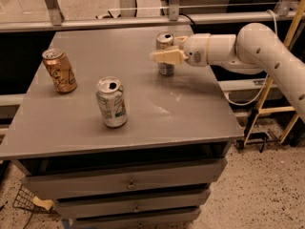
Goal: Knock redbull can over
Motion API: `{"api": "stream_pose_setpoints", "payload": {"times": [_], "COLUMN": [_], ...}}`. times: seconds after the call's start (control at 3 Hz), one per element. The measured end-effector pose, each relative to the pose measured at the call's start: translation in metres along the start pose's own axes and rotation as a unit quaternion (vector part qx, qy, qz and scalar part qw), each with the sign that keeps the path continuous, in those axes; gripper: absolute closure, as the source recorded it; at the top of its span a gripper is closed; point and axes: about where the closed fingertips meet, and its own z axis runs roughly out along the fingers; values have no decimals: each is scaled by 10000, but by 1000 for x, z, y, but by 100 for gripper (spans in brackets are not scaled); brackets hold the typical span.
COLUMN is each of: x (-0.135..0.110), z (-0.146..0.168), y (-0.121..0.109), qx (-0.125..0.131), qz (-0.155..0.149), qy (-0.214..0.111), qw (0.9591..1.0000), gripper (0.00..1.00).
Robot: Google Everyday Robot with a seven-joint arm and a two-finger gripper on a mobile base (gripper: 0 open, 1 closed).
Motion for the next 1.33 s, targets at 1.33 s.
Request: {"api": "stream_pose_setpoints", "payload": {"times": [1.33], "x": [-26], "z": [-1], "y": [19], "qx": [-1134], "qz": [-3456], "qy": [3359], "qw": [8688], "gripper": [100]}}
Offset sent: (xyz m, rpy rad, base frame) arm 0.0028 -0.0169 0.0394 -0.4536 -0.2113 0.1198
